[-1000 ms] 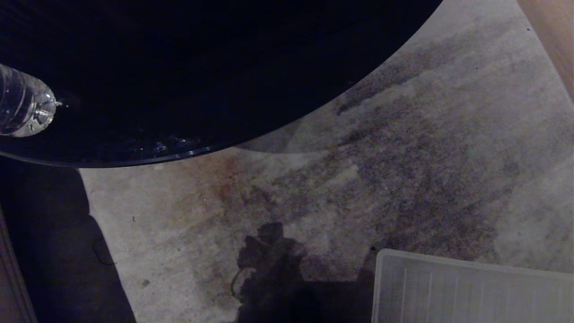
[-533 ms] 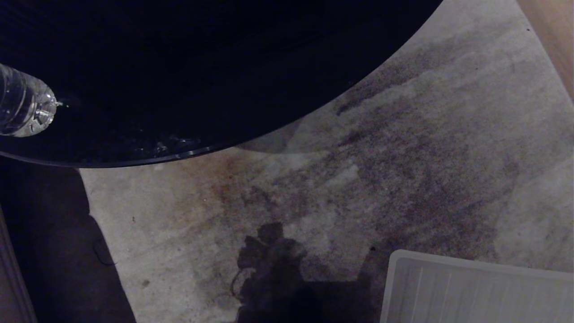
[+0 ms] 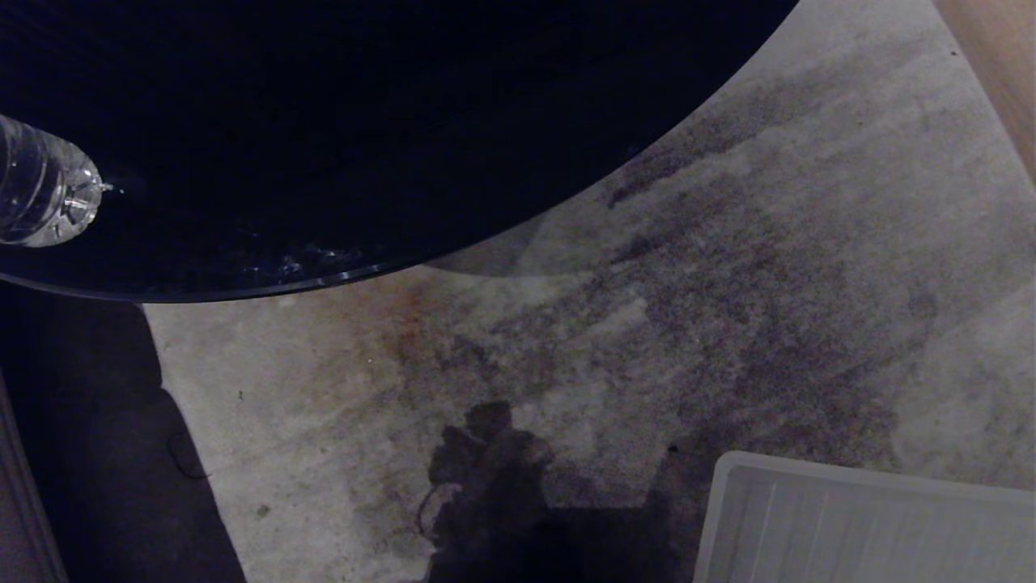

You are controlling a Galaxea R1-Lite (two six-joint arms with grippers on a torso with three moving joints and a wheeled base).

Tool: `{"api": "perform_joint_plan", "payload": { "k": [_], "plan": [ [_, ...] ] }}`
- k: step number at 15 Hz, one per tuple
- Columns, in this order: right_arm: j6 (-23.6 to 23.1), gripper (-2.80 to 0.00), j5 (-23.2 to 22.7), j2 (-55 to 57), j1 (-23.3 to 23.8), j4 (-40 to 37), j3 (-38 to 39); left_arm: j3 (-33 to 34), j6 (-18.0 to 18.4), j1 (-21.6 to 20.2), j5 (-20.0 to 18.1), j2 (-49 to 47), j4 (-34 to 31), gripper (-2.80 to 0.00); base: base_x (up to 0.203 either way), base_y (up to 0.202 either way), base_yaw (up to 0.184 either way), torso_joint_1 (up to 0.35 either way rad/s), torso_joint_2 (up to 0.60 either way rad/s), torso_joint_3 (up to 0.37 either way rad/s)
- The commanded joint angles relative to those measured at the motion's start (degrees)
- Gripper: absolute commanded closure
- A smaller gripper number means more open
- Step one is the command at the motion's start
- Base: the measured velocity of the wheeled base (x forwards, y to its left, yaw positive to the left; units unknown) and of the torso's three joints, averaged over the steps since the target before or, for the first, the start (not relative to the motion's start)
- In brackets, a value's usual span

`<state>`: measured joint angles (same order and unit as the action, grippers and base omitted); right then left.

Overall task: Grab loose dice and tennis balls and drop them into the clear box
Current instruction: Close the lid

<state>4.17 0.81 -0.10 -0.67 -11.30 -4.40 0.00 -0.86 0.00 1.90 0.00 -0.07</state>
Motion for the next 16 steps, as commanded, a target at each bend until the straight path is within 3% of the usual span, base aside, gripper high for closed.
{"api": "perform_joint_plan", "payload": {
  "k": [1,8,16],
  "plan": [
    [0.05,0.0,-0.02,0.19,-0.03,-0.13,0.01,0.09,-0.36,0.0,0.19,-0.09,-0.01,0.0,0.0,0.0,0.0,0.0,0.0,0.0],
    [0.05,0.0,-0.02,0.19,-0.03,-0.13,0.01,0.09,-1.7,0.0,0.65,-0.09,0.07,0.0,0.0,0.0,0.0,0.0,0.0,0.005],
    [0.05,0.0,-0.02,0.19,-0.03,-0.13,0.01,0.09,-1.52,0.0,0.65,-0.09,-0.01,0.0,0.0,0.0,0.0,0.002,0.0,0.186]
  ]
}}
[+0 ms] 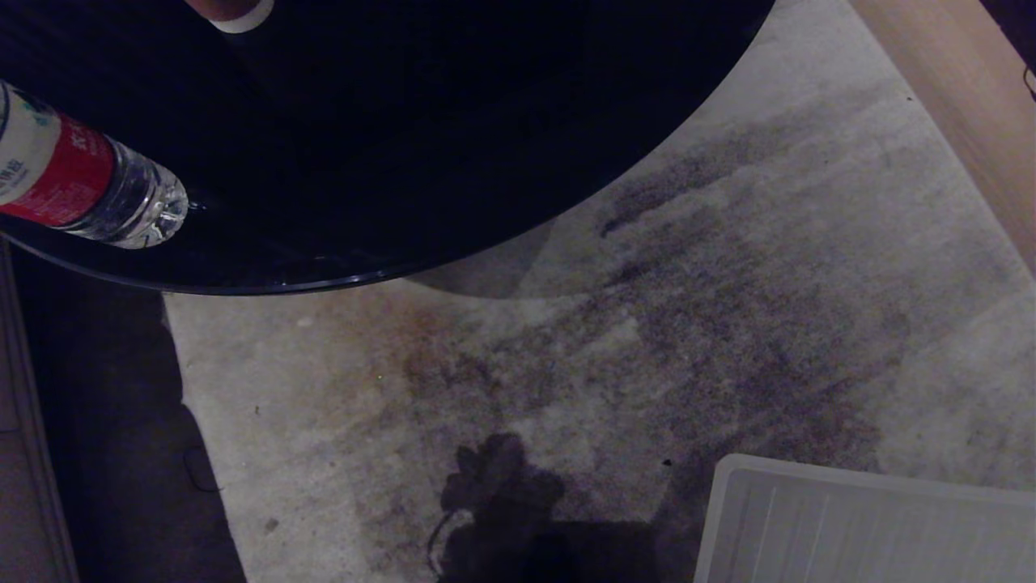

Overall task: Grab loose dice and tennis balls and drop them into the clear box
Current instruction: Close the lid

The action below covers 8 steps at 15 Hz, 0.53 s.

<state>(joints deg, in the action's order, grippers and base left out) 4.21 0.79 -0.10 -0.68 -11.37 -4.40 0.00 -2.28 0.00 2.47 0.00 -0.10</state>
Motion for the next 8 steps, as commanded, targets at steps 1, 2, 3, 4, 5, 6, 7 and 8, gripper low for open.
{"api": "perform_joint_plan", "payload": {
  "k": [1,2,3,4,5,6,7,8],
  "plan": [
    [0.01,0.0,0.0,0.19,-0.02,-0.05,0.01,0.09,-0.35,0.0,0.15,-0.09,0.09,0.0,0.0,0.0,0.0,0.0,0.0,0.198],
    [0.01,0.0,0.0,0.19,-0.02,-0.05,0.01,0.09,-0.47,0.0,0.16,-0.09,0.04,0.0,0.0,0.0,0.0,0.002,0.0,0.21],
    [0.01,0.0,0.0,0.19,-0.02,-0.05,0.01,0.09,-0.36,0.0,0.16,-0.09,0.01,0.0,0.0,0.0,0.0,0.002,0.0,0.204],
    [0.01,0.0,0.0,0.19,-0.02,-0.05,0.01,0.09,-0.08,0.0,-0.01,-0.09,0.01,0.0,0.0,0.0,0.0,0.002,0.0,0.203],
    [0.01,0.0,0.0,0.19,-0.02,-0.05,0.01,0.09,0.08,0.0,-0.1,-0.09,0.1,0.0,0.0,0.0,0.0,0.005,0.0,0.205],
    [0.01,0.0,0.0,0.19,-0.02,-0.05,0.01,0.09,0.08,0.0,-0.1,-0.09,0.01,0.0,0.0,0.0,0.0,0.002,0.0,0.205],
    [0.01,0.0,0.0,0.19,-0.02,-0.05,0.01,0.09,0.08,0.0,-0.1,-0.09,0.03,0.0,0.0,0.0,0.0,0.002,0.0,0.194],
    [0.01,0.0,0.0,0.19,-0.02,-0.05,0.01,0.09,0.17,0.0,-0.1,-0.09,0.01,0.0,0.0,0.0,0.0,0.002,0.0,0.19]
  ]
}}
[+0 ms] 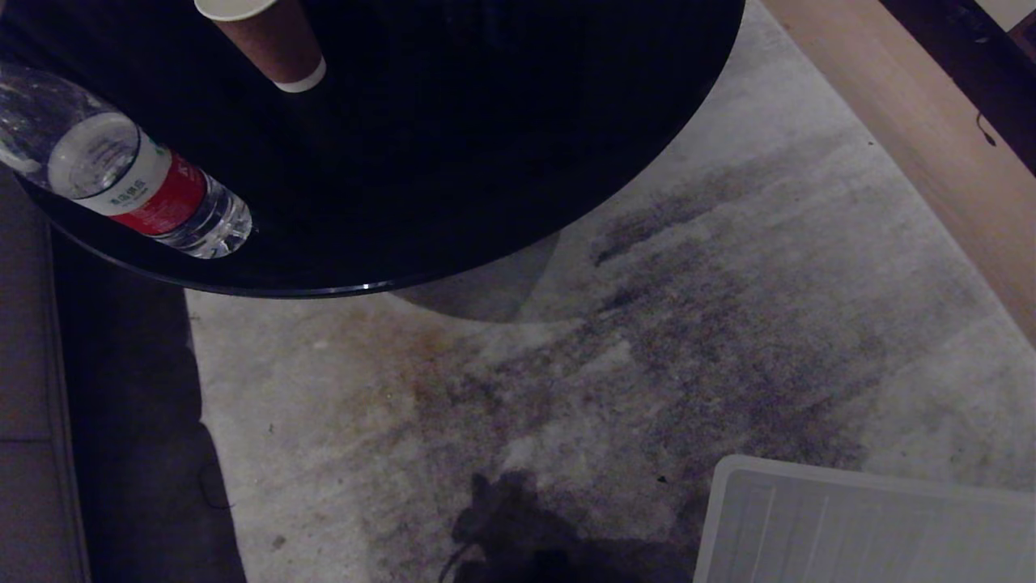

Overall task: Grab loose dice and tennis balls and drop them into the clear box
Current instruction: Close the lid

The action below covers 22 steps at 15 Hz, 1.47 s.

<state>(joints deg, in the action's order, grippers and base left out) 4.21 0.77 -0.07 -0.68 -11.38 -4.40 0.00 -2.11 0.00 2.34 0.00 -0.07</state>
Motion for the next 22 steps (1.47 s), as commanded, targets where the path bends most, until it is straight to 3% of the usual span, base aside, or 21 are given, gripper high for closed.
{"api": "perform_joint_plan", "payload": {
  "k": [1,22],
  "plan": [
    [0.01,0.0,0.02,0.16,-0.02,-0.04,0.01,0.09,-0.09,0.0,0.03,-0.09,0.07,0.0,0.0,0.0,0.0,0.005,0.0,0.203],
    [0.01,0.0,0.02,0.16,-0.02,-0.04,0.01,0.09,-0.35,0.0,0.12,-0.09,0.07,0.0,0.0,0.0,0.0,0.003,0.0,0.202]
  ]
}}
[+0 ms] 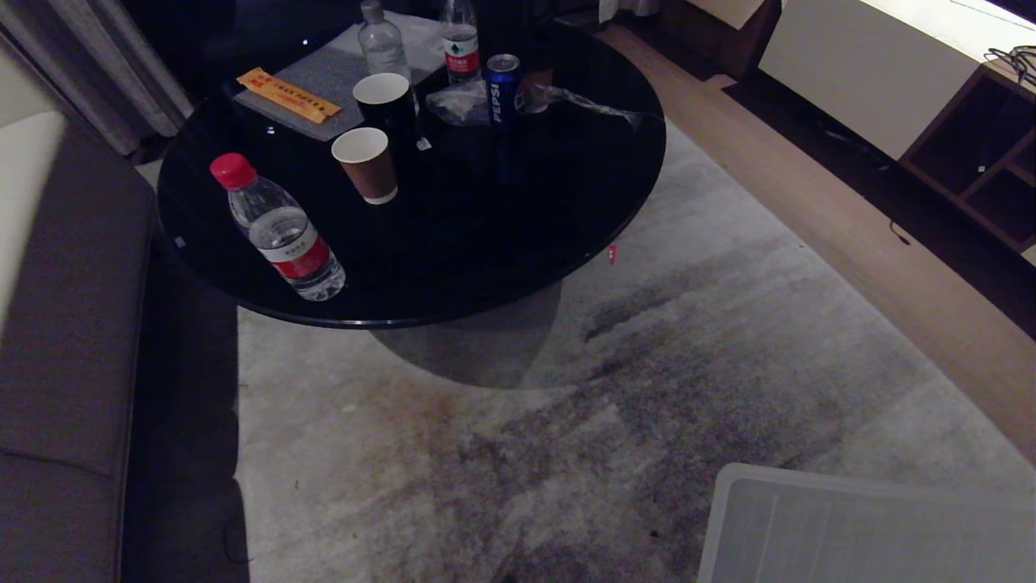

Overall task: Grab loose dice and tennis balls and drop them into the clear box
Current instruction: Close the lid

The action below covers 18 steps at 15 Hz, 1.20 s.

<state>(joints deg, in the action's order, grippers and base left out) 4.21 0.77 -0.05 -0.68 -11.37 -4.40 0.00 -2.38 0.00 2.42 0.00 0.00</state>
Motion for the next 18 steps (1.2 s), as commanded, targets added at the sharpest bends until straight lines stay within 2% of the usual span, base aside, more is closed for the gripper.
{"api": "perform_joint_plan", "payload": {
  "k": [1,7,11,18],
  "plan": [
    [0.01,0.0,0.02,0.14,-0.02,-0.05,0.01,0.09,-0.08,0.0,0.04,-0.09,0.0,0.0,0.0,0.0,0.0,0.003,0.0,0.199],
    [0.01,0.0,0.02,0.14,-0.02,-0.05,0.01,0.09,-0.26,0.0,0.13,-0.09,0.0,0.0,0.0,0.0,0.0,0.003,0.0,0.197],
    [0.01,0.0,0.02,0.14,-0.02,-0.05,0.01,0.09,1.32,0.0,-0.31,-0.09,-0.09,0.0,0.0,0.0,0.0,0.002,0.0,0.204],
    [0.01,0.0,0.02,0.14,-0.02,-0.05,0.01,0.09,0.97,0.0,-0.22,-0.09,-0.09,0.0,0.0,0.0,0.0,0.003,0.0,0.202]
  ]
}}
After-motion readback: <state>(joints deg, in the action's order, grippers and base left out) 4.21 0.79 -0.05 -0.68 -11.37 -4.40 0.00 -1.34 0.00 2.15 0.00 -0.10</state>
